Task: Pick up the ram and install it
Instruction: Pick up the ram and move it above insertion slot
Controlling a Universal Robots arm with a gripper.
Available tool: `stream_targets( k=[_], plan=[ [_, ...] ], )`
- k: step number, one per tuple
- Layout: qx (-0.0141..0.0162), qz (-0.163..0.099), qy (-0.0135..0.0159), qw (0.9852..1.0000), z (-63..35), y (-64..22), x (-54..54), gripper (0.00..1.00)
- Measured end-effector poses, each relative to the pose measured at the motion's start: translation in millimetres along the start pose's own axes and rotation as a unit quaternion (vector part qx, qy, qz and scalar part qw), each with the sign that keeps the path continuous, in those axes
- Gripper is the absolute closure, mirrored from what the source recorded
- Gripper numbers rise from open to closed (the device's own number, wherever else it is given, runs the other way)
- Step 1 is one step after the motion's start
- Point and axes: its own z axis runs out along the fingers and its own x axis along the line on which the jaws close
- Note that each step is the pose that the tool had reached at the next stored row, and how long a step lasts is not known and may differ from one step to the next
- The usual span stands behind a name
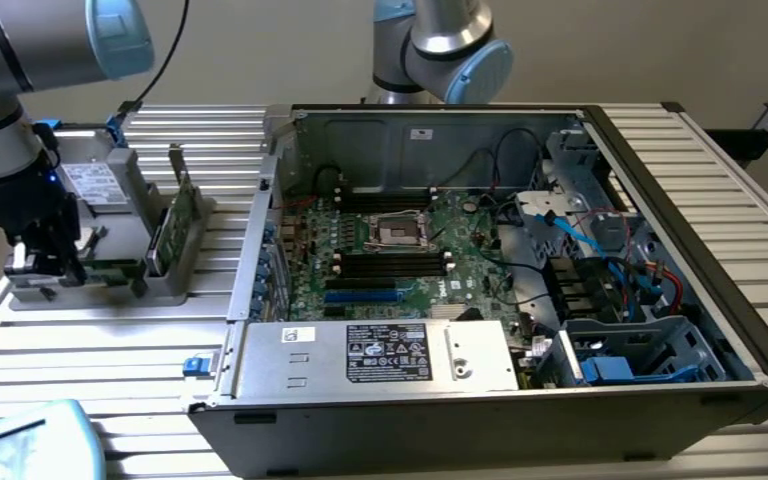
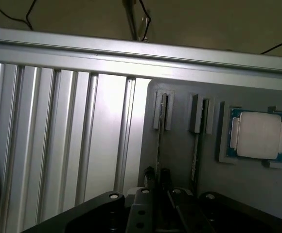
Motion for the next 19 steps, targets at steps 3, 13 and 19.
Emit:
stream_targets(
  k=[3, 13, 19],
  plan=[
    [-0.0001, 0.000, 0.0000, 1.0000, -2.4, 0.0, 0.1, 0.85],
    [-0.0003, 0.000, -0.0001, 1.0000, -15.2, -0.4, 0.7, 0.85],
    [-0.0008, 0.000, 0.0000, 1.0000, -33.8, -1.1, 1.5, 0.85]
  ],
)
